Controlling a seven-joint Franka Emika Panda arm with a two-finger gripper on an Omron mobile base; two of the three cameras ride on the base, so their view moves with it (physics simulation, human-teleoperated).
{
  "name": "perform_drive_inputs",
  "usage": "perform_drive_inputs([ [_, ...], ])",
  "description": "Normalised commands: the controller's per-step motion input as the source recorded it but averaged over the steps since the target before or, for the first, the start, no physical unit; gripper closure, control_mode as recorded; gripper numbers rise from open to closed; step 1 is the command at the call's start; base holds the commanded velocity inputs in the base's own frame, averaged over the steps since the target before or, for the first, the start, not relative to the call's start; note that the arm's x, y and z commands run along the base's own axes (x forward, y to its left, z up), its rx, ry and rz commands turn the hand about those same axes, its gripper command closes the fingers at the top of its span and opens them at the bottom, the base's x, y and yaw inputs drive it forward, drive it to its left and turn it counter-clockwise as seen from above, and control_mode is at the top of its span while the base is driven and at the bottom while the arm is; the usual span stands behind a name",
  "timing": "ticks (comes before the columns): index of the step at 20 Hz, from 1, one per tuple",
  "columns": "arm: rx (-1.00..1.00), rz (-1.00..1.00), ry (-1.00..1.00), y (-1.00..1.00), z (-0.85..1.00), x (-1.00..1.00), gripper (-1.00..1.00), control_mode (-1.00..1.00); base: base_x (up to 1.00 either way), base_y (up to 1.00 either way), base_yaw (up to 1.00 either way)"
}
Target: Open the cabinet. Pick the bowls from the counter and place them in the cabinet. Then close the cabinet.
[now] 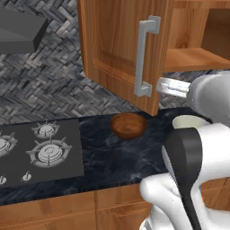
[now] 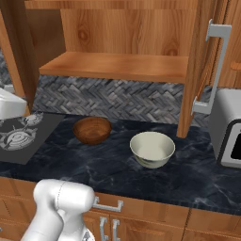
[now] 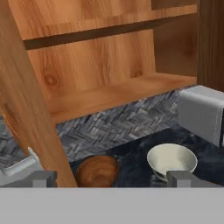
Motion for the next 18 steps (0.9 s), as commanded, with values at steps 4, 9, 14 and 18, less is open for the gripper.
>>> perform_drive_inputs([
  [4, 0.3, 0.27, -0.02, -0.34, 0.0, 0.33, -1.0, -1.0, 0.0, 0.0, 0.0],
  [9, 0.28, 0.36, -0.06, -0.32, 0.0, 0.56, -1.0, -1.0, 0.0, 0.0, 0.0],
  [14, 0.25, 0.4, -0.07, -0.28, -0.01, 0.67, -1.0, -1.0, 0.0, 0.0, 0.0],
  [18, 0.2, 0.41, -0.12, -0.13, -0.2, 0.73, -1.0, -1.0, 0.0, 0.0, 0.0],
])
